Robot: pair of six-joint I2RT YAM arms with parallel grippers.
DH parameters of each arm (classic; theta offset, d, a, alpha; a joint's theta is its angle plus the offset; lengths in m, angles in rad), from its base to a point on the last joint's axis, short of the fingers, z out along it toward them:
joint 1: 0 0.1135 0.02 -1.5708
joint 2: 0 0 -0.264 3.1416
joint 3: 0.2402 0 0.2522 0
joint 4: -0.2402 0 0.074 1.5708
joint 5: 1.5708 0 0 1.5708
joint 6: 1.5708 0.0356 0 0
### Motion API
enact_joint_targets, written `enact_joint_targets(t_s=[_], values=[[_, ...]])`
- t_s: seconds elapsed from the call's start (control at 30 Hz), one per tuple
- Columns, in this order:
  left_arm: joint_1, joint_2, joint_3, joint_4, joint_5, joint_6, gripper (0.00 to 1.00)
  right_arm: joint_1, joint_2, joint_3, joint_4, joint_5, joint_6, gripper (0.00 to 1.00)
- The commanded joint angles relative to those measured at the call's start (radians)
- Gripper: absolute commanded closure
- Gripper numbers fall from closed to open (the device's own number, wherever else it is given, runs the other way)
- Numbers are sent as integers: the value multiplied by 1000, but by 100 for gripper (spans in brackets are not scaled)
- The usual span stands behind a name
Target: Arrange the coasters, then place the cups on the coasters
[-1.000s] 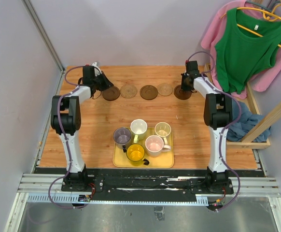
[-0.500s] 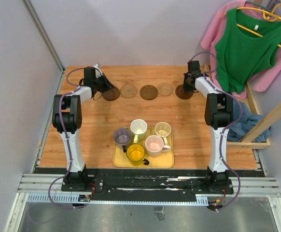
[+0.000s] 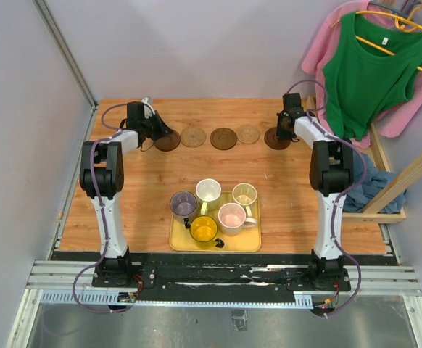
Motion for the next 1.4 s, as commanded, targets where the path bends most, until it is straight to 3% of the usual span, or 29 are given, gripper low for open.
enact_joint_targets(t_s=[0.0, 0.3, 0.7, 0.93, 1.37], values=[[6, 17, 25, 28, 20, 0, 100, 24, -46, 33, 11, -92, -73, 89], [6, 44, 36, 6, 2, 5, 99, 86, 45, 168, 35, -196, -174, 89], [6, 72, 51, -32, -21, 16, 99, 97, 162, 284, 98, -352, -138, 88], [6, 75, 48, -44, -37, 20, 99, 119, 187, 287, 133, -442, -139, 86], [18, 77, 45, -69, -69, 18, 100, 136, 135, 137, 114, -391, -142, 88]])
